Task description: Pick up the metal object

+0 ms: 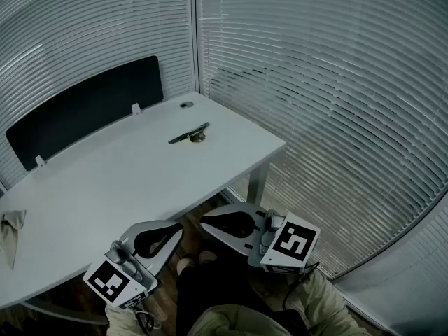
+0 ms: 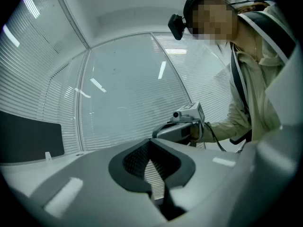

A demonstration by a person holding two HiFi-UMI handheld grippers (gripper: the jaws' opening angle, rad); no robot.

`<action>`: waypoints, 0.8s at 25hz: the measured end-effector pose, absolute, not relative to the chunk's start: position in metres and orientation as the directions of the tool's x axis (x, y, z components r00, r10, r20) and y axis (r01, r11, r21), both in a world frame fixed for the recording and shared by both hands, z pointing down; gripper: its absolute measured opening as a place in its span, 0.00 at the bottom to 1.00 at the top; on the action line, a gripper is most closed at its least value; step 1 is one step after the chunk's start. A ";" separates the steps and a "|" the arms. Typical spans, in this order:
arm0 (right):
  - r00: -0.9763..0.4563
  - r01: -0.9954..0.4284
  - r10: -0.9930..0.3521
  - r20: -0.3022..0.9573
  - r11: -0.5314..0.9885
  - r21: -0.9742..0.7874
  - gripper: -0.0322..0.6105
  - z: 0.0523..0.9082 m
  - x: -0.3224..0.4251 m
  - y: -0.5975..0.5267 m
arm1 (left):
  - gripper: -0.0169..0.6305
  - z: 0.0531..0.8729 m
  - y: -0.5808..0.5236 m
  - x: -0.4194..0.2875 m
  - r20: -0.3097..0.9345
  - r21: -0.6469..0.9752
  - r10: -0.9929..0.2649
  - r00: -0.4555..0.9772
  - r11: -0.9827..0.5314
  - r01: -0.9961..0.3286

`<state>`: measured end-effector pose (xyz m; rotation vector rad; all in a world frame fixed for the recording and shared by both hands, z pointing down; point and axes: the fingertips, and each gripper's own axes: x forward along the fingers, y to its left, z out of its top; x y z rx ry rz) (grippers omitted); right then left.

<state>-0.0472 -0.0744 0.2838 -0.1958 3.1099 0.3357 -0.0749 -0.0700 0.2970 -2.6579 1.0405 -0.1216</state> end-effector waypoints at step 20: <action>-0.990 -0.138 -0.132 -0.044 0.972 0.191 0.06 0.283 -0.054 -0.128 | 0.04 0.289 -0.123 -0.084 -0.028 -0.297 -0.691 0.722 -0.684 -0.666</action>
